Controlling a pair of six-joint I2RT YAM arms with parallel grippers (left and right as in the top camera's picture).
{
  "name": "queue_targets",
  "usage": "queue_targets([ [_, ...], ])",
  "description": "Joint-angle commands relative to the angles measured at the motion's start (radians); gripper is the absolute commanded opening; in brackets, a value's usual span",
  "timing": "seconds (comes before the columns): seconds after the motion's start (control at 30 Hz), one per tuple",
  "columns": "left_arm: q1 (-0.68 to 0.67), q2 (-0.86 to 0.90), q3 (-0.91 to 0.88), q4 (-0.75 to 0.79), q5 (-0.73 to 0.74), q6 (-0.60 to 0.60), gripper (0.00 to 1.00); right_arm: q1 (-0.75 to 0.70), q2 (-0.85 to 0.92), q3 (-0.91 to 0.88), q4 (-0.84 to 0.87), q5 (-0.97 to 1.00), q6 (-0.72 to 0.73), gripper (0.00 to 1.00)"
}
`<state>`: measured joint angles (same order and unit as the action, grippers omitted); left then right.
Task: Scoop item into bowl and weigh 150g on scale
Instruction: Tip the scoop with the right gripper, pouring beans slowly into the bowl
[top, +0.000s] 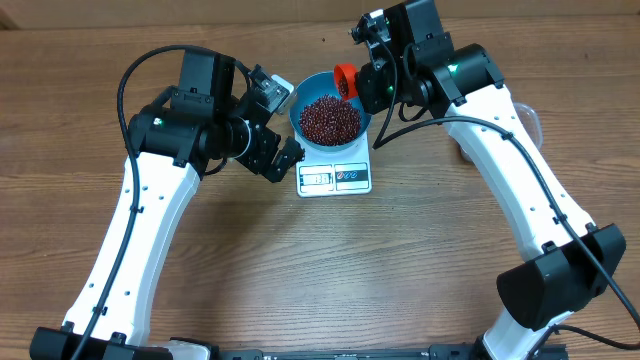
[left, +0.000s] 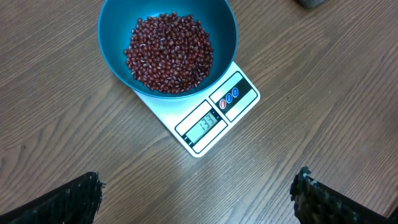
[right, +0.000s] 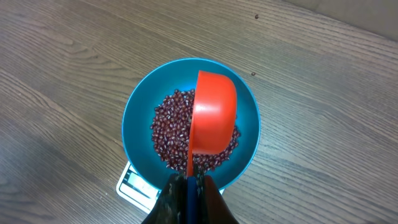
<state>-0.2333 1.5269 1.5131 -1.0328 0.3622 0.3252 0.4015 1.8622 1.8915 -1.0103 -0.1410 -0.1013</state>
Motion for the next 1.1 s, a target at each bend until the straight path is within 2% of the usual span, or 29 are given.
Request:
queue_targets([
  [0.0,0.004,-0.021,-0.005,-0.003,-0.007,0.019,1.00,0.003,0.002,0.034,0.003,0.010,-0.006,0.04],
  [0.63,0.004,-0.021,-0.005,-0.003,-0.007,0.019,0.99,0.003,0.002,0.034,0.002,0.010,-0.013,0.04],
  [1.07,0.004,-0.021,-0.005,-0.003,-0.007,0.019,0.99,0.003,0.002,0.034,-0.002,0.009,-0.187,0.04],
])
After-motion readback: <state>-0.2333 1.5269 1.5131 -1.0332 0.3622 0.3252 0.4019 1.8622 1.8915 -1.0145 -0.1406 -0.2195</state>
